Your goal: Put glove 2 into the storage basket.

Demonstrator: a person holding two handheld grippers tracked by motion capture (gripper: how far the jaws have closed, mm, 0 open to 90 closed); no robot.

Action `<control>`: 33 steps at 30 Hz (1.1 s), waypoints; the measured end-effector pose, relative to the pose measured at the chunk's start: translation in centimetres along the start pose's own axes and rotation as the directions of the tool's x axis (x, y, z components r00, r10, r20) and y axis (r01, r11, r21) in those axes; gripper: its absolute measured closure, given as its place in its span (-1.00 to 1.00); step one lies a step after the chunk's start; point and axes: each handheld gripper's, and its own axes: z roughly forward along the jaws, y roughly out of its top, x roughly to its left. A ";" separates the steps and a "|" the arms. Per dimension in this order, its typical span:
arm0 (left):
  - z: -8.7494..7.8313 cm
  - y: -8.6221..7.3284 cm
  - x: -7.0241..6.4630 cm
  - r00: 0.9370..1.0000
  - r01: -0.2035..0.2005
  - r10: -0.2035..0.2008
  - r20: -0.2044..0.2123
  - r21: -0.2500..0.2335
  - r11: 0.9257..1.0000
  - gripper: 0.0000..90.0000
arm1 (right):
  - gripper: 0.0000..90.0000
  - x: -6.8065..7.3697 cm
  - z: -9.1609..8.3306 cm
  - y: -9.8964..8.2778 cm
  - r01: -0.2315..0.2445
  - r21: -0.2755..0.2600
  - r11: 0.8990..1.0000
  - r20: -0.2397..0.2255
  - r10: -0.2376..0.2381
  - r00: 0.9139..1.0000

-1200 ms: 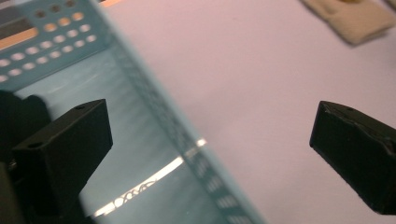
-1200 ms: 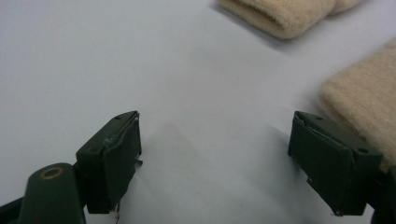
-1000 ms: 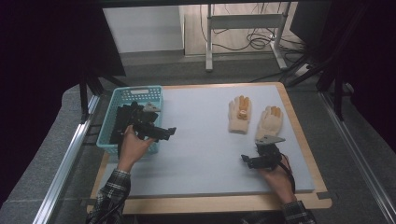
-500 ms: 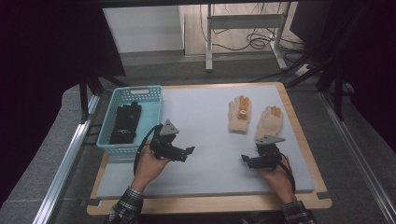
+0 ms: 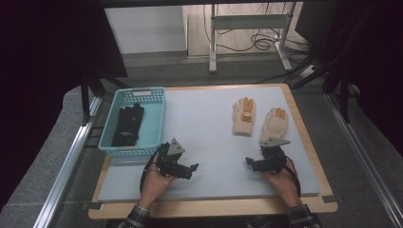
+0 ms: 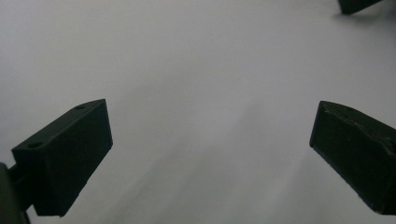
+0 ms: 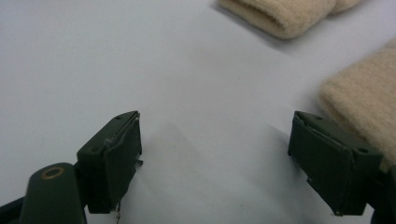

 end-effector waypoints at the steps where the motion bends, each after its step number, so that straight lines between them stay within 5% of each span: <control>1: 0.1 -0.3 0.0 1.000 0.004 -0.004 -0.005 0.003 1.000 -1.00 | -0.62 0.0 0.0 0.0 0.000 0.000 1.000 0.000 0.000 1.000; 11: 1.4 -1.9 -0.3 0.997 -0.002 0.009 -0.076 0.093 0.996 -1.00 | -0.62 0.0 0.0 0.0 0.002 0.000 1.000 0.001 -0.002 1.000; 15: 1.6 -2.2 0.4 0.997 0.078 -0.075 -0.031 0.103 0.992 -1.00 | -0.62 0.0 0.0 0.0 0.001 0.000 1.000 0.001 -0.001 1.000; 33: 1.7 -2.3 0.4 0.996 0.082 -0.079 -0.028 0.100 0.992 -1.00 | -0.62 -0.2 -0.1 0.0 -0.015 -0.005 1.000 -0.018 0.015 1.000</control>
